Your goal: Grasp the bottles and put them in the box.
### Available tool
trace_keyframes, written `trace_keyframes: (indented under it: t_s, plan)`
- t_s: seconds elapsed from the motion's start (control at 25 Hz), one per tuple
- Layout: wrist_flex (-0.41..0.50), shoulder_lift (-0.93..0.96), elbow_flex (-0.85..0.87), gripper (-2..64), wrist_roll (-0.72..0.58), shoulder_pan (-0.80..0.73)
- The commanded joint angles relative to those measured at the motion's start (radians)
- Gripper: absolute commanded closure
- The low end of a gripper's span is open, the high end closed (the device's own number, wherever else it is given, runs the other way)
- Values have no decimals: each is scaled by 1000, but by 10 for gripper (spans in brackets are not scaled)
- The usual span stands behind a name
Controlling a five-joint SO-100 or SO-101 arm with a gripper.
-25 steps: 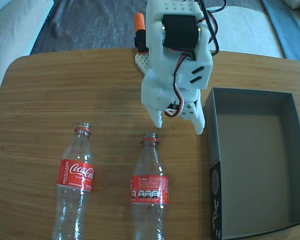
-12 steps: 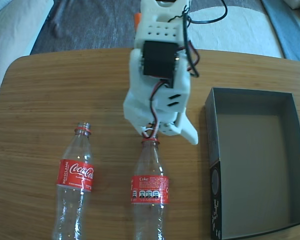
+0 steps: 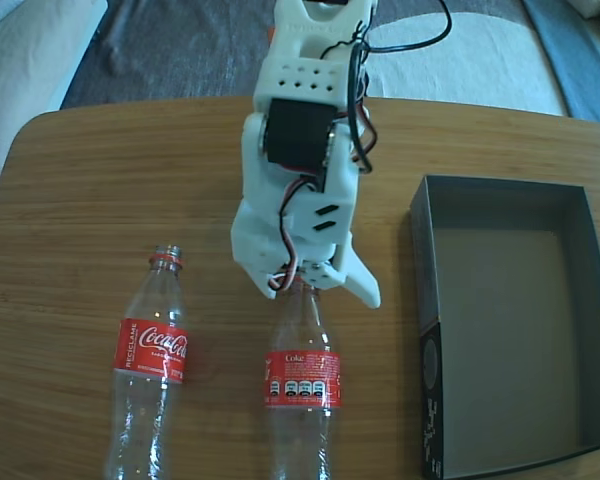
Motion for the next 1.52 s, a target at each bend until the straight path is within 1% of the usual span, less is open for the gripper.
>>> trace_keyframes:
  t_s: [0.0,0.24,0.6,0.68,0.8,0.96,1.12,1.36,1.4,1.48]
  plan:
    - [-37,8,12,64,-5,0]
    - [-124,8,115,64,-5,-8]
    - [-140,6,172,65,-5,-9]
    - [-175,-11,173,65,-8,-2]
    - [-239,-60,166,65,-81,18]
    - [-295,-98,160,65,-107,29]
    - [-318,-124,163,66,-179,54]
    - [-327,-133,173,67,-172,52]
    - [-327,-133,175,72,-170,49]
    - [-327,-133,175,129,-169,48]
